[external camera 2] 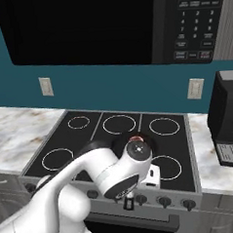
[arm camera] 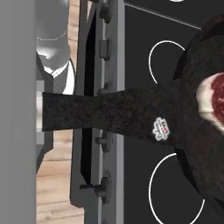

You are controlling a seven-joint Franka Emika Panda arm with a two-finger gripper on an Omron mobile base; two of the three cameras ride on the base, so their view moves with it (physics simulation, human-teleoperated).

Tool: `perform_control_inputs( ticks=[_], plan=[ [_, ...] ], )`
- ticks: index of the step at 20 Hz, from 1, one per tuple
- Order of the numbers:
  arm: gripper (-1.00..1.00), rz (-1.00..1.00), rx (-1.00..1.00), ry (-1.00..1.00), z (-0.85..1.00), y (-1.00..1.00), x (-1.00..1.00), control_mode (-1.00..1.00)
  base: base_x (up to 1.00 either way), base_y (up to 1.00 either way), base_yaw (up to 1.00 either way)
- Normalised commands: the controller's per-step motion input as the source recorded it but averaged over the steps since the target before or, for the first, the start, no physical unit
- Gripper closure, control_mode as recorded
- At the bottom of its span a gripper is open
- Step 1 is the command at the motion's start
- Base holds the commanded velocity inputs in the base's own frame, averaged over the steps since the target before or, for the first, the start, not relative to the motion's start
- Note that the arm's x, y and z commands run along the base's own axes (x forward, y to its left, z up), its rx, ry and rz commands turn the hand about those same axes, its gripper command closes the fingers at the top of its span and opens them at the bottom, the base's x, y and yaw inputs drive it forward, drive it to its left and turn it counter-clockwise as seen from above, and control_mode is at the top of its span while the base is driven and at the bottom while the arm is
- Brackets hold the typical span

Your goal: Pick up the pan with the steak in it and place it on the dining table. Then place the steak on the plate.

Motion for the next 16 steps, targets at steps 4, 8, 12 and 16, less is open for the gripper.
perform_control_inputs(
  ticks=[4,8,12,16],
  plan=[
    [1.00,0.26,0.01,0.11,0.58,0.23,-0.27,-1.00,0.00,0.00,0.00],
    [1.00,0.29,0.05,0.11,0.53,0.14,-0.16,-1.00,0.00,0.00,0.00],
    [1.00,0.24,0.09,0.04,0.52,0.23,-0.10,-1.00,0.00,0.00,0.00],
    [1.00,0.19,0.10,0.00,0.51,0.37,-0.07,-1.00,0.00,0.00,0.00]
  ],
)
